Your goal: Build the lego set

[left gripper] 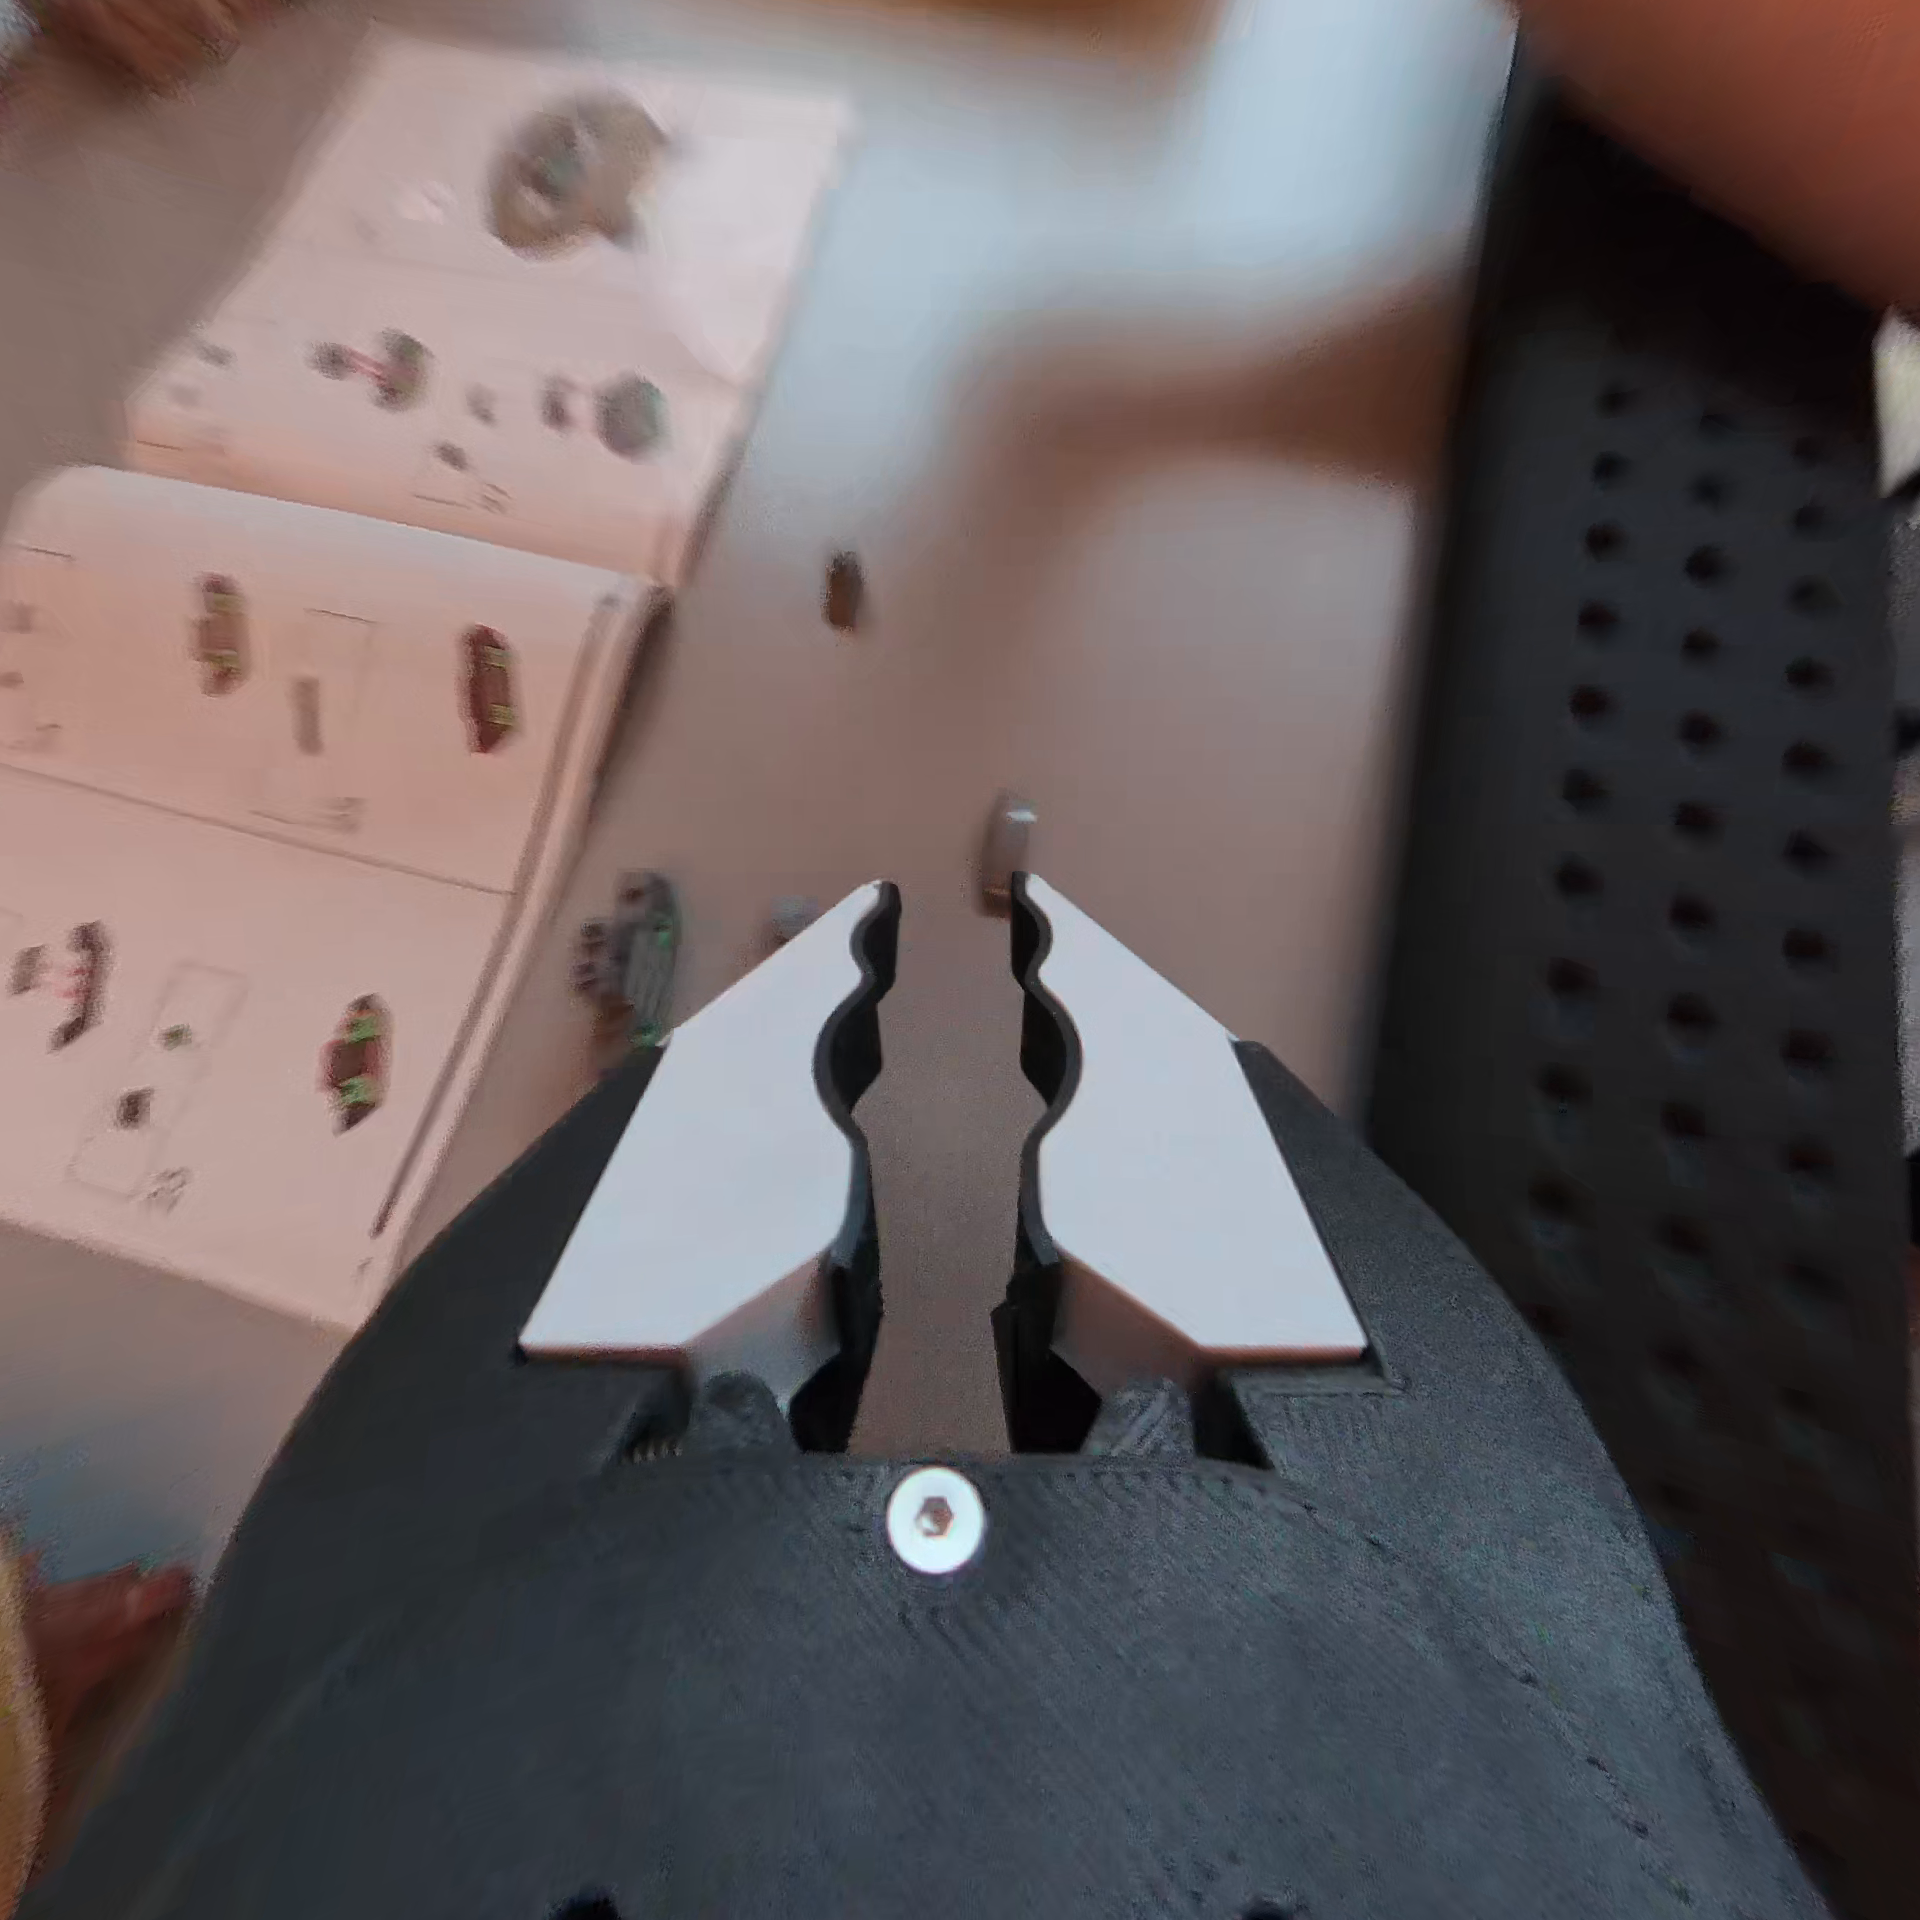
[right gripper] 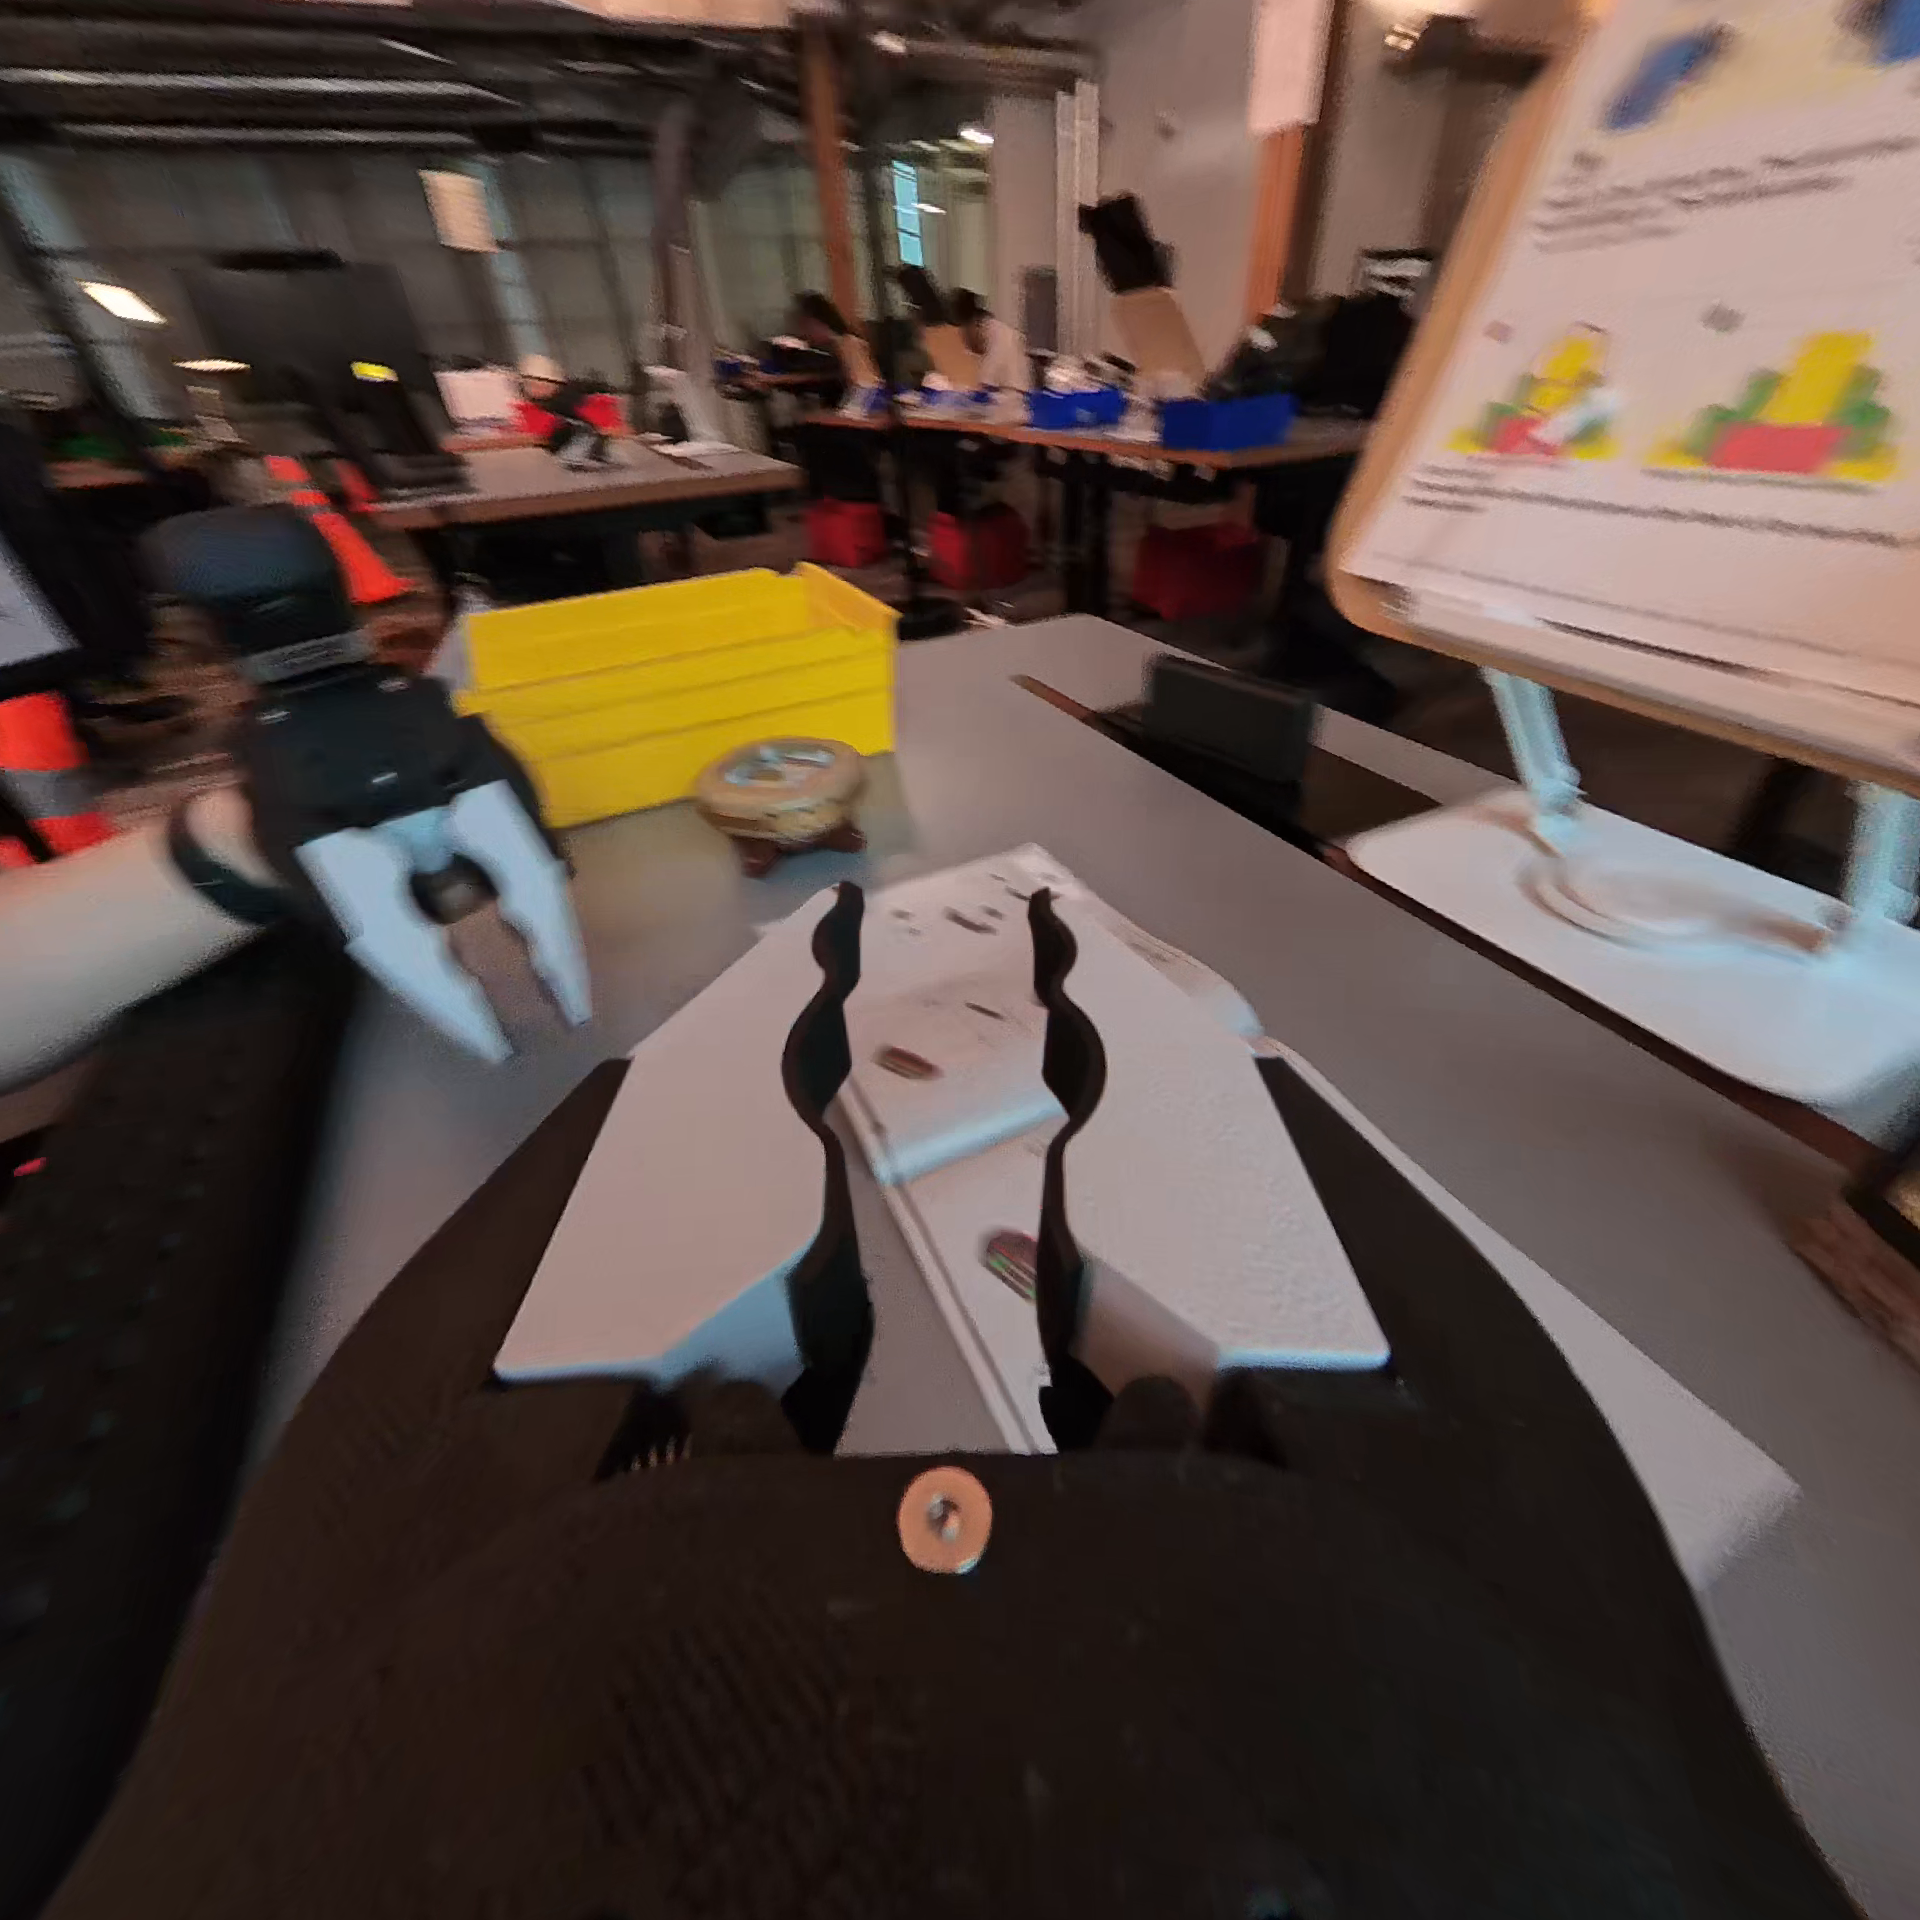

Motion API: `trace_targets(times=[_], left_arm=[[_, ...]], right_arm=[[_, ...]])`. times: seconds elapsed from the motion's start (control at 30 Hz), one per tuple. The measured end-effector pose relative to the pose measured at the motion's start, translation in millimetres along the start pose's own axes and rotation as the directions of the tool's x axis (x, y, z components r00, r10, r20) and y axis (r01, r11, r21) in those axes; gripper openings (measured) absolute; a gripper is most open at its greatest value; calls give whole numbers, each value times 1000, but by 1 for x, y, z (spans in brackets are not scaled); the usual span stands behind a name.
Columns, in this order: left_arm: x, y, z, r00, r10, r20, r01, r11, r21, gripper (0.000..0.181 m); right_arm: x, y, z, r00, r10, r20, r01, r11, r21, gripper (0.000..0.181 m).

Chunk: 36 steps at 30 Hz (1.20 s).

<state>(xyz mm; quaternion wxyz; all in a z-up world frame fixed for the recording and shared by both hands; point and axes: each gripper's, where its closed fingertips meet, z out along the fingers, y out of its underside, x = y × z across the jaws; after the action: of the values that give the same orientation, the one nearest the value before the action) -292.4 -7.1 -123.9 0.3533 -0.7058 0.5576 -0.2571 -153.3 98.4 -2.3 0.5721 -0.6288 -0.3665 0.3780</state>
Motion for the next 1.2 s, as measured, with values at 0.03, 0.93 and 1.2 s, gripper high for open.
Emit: trace_targets(times=[0.03,0.93,1.2], left_arm=[[-12,-7,-15,999,-38,34,35,996,88,21],[-65,18,-21,967,-238,90,221,962,163,45],[-72,30,7,979,-153,137,150,988,37,41]], right_arm=[[-17,-1,10,998,-11,68,11,1000,-1,32],[-124,158,117,854,-169,492,458,693,-556,8],[-58,87,70,954,-195,226,282,842,-460,7]])
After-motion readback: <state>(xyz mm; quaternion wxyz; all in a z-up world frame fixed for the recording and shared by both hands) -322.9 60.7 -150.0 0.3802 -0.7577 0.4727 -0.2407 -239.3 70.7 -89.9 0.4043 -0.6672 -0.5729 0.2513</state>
